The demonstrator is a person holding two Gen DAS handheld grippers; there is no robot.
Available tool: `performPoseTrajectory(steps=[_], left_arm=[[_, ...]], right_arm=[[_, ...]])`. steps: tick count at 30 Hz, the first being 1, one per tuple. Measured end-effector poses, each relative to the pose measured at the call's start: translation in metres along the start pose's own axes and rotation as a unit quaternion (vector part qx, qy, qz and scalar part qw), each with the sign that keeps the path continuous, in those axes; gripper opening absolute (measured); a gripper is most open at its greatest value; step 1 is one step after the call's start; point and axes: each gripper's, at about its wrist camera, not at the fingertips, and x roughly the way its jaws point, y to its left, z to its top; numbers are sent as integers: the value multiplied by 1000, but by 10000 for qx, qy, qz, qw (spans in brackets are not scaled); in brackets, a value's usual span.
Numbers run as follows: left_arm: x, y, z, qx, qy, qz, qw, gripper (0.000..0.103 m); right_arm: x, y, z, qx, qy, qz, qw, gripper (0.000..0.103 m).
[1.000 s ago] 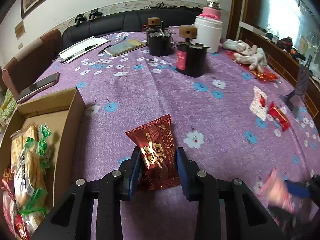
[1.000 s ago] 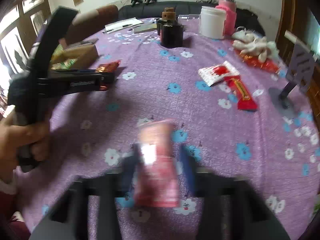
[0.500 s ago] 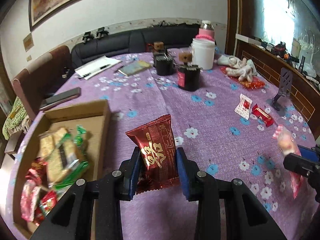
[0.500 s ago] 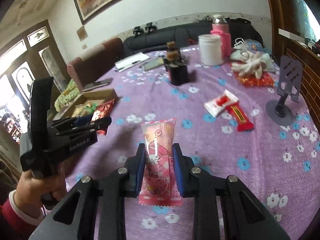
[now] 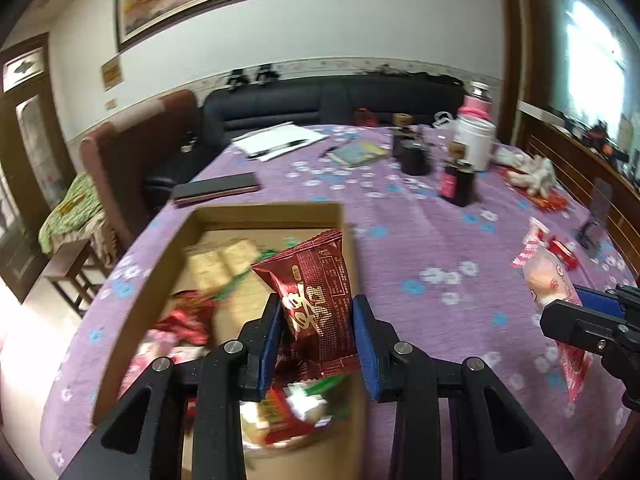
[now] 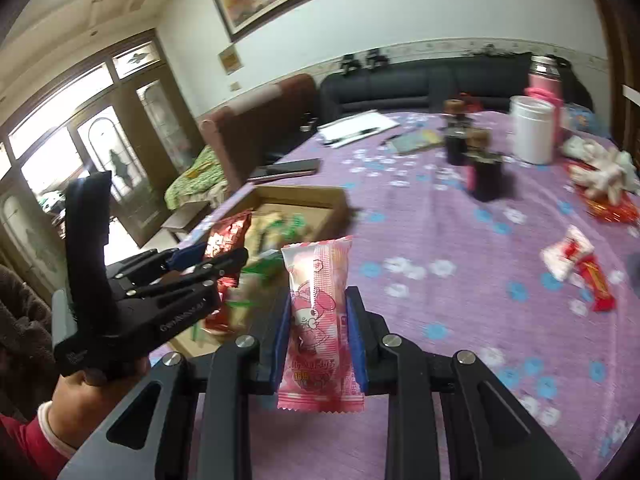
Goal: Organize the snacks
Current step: 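Carry both packets over the box and open both grippers to release them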
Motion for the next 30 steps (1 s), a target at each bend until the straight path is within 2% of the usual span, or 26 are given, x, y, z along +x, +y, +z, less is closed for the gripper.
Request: performPoseTrajectory(steps=[7,14,30], left_arm=[[1,49,-7,-389,29,297,9988,37],[4,81,-14,-601,67,481,9970,37],[16,104,-19,-708,152,686,9950,37]], right_arm=[[39,44,12,-231,144,410,9988,26],[71,77,20,-448,272,591,9969,26],[115,87,26,-503,485,663,9954,26]])
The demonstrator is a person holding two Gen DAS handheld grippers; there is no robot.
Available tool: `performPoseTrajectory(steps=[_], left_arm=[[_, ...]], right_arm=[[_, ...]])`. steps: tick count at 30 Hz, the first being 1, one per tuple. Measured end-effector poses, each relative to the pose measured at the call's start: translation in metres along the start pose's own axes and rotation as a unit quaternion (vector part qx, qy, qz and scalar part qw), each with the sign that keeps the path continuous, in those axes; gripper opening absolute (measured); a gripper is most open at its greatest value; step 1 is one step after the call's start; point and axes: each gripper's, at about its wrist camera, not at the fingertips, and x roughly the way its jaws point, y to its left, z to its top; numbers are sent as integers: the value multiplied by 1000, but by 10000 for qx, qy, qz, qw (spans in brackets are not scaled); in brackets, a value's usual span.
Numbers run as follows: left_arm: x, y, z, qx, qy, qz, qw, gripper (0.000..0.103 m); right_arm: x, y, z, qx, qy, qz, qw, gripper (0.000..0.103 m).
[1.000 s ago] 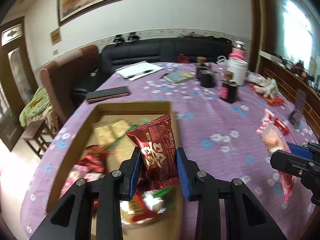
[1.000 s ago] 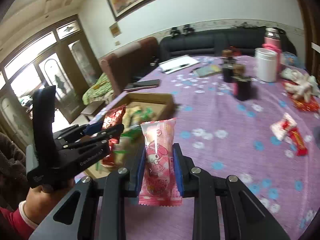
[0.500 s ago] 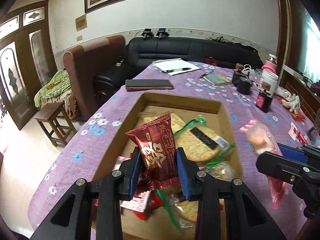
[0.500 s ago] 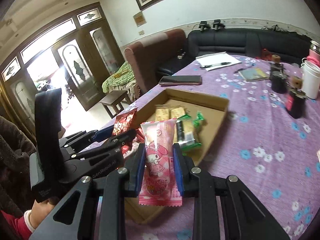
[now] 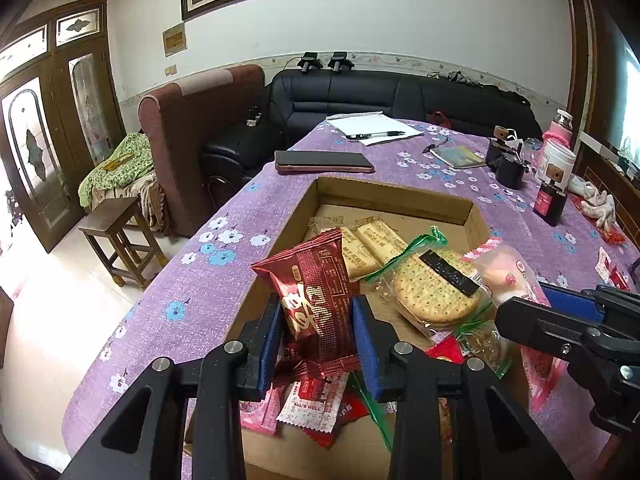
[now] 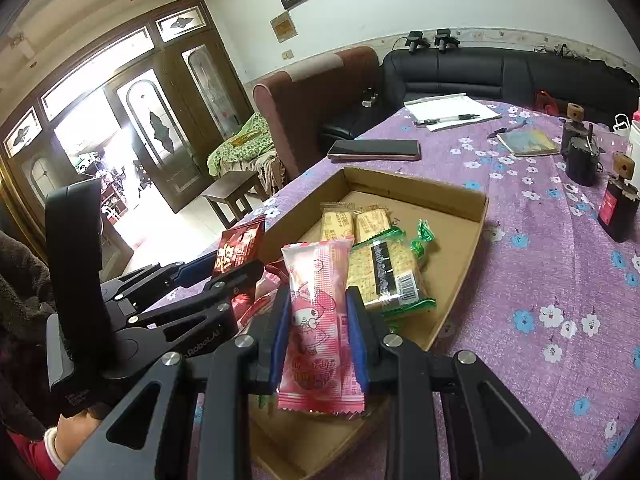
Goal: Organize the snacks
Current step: 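Carry both packets over the box and open both grippers to release them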
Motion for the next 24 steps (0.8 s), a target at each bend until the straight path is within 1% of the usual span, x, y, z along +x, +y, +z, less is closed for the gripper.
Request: performPoseTrajectory(steps=[12,24], left_arm=[[17,2,-3,76,271,190,9994,38],[17,2,-4,127,247,287,9992,38]], right_arm=[[23,-7,1,35,152,-54,9999,27],[20,-14,1,113,104,-139,9998,28]])
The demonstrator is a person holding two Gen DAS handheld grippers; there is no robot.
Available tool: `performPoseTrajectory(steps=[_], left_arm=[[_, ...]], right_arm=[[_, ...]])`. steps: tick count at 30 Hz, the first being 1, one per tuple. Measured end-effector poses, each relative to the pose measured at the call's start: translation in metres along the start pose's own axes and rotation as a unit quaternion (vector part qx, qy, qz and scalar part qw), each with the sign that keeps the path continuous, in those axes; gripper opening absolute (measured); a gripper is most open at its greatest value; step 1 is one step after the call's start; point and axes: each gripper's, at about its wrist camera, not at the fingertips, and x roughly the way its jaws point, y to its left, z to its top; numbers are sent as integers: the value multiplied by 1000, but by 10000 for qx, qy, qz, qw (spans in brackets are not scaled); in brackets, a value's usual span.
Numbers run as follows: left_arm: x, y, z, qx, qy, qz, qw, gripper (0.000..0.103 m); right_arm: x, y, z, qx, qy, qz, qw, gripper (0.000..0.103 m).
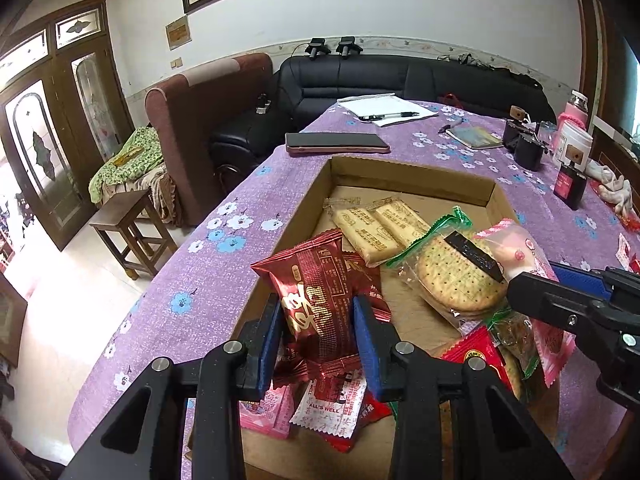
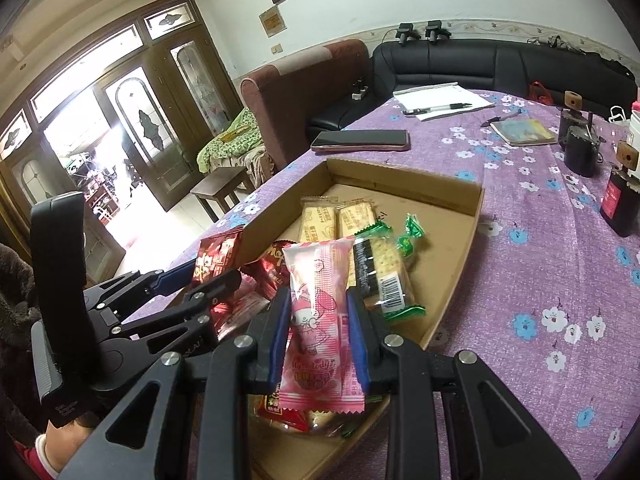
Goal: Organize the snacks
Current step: 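Carry both packets over the box and open both grippers to release them, then grasp a red candy bar with the right gripper while the left grasps a white-red packet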
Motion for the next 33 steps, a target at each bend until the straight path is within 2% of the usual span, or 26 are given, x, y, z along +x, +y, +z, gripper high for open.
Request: performPoseTrajectory(steps=[3,4,5,6,8,9,12,16,22,29,33], left_arm=[[-1,1,0,-30,-15,89,10000,40],[-1,2,0,-48,-9,107,9999,40],[0,3,1,-71,11,114,9999,45],[0,4,1,-91,28,115,9999,64],[-2,6,1,-134,-8,152,9998,91],[-5,6,2,-141,-84,172,9997,93],[-10,1,5,-67,-153,285,9995,95],[-14,-9,8,-16,-182,245,9995,95],[-25,-43,16,199,-311,40,9993,95],[-43,-104,24,566,-483,-409,9964,100],[-44,-146,27,804,-367,-801,9929,101]], right_arm=[[1,0,-1,0,9,-19,10000,28],[1,0,-1,12,6,-12,10000,34],[0,0,-1,21,-9,-19,10000,38],[0,-1,-1,21,-28,-45,10000,46],[-4,-3,-2,31,-76,-59,9999,49],[-7,-4,-2,47,-99,-56,9999,49],[-19,-11,-3,95,-198,-100,9997,50],[-39,-31,-11,238,-285,-264,9990,49],[-79,-87,-35,649,-381,-661,9950,49],[-139,-167,-68,1210,-537,-1364,9818,49],[-168,-211,-83,1439,-562,-1783,9718,50]])
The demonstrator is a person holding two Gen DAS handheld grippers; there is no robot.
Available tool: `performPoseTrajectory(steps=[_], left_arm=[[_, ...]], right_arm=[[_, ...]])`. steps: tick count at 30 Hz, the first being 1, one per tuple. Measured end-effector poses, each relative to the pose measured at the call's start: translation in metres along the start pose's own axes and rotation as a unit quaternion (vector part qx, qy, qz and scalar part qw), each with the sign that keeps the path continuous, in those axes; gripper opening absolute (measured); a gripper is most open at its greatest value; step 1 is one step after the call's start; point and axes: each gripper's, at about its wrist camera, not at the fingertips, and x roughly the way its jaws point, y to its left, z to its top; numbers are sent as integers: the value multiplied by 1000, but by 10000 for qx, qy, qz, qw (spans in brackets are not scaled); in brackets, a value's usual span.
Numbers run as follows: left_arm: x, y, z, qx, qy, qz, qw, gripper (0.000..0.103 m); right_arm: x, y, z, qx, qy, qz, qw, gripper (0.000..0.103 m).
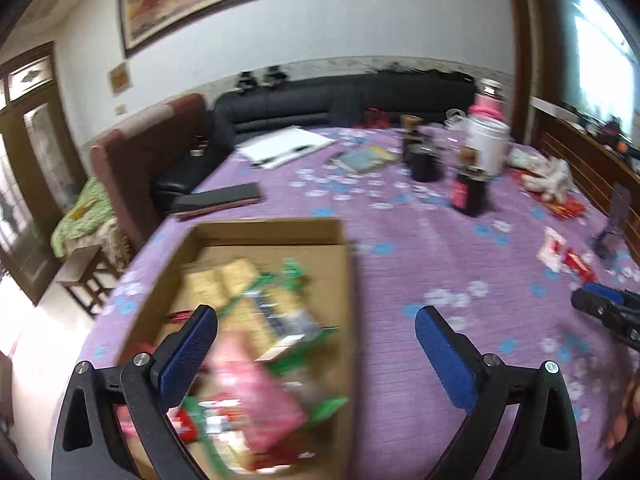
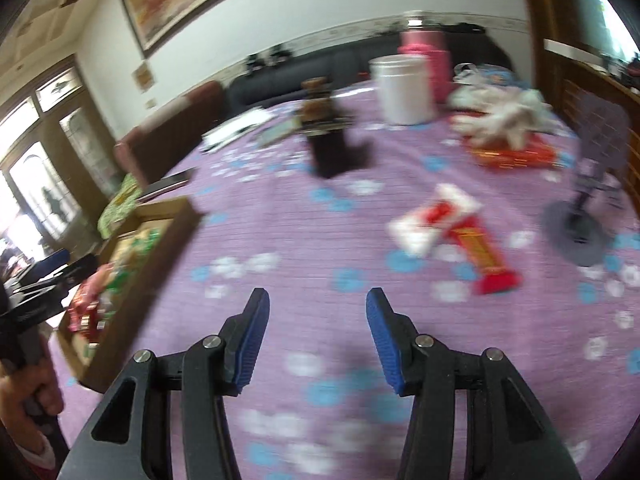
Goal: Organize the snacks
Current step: 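Grasp a red candy bar with the right gripper while the left grasps a white-red packet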
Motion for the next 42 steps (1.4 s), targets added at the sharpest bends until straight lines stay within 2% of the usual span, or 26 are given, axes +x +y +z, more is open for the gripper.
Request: performPoseTrajectory(steps=[3,6,14,17,18,19,20,21,31,38,41,42], left_arm=[[9,-31,6,110,163,-399,9990,101],[14,-63,11,346,211,-563,9976,101],[34,-123,26,777,307,-1068,9908,101],[47,-144,37,942,353,-1271,9868,101],[52,-153,41,1014,365,-1311,9855,101],[55,-158,42,1057,382,-1326,9848,101],[59,-164,45,1103,401,-1352,9838,101],[63,-171,47,1160,417,-1400,9825,101],[97,-245,52,1704,444,-1840,9670,100],[123,-291,51,2134,569,-1928,9561,100],[136,-297,47,2132,808,-2062,9516,91],[136,-295,50,2029,804,-2165,9516,77]], right_arm=[[-1,-29,5,15,0,-210,9998,50],[5,-50,10,-9,46,-332,9994,50],[30,-71,27,-372,209,-658,9969,50],[42,-81,33,-357,436,-632,9964,50],[47,-84,34,-318,555,-607,9961,47],[50,-85,34,-286,611,-581,9960,33],[47,-86,34,-266,578,-578,9963,21],[44,-88,33,-208,570,-580,9965,19],[-39,-112,8,575,-271,-311,9975,19],[-64,-113,-5,853,-465,-144,9952,19],[-66,-111,-9,904,-483,-108,9947,19],[-68,-110,-10,917,-505,-89,9945,19]])
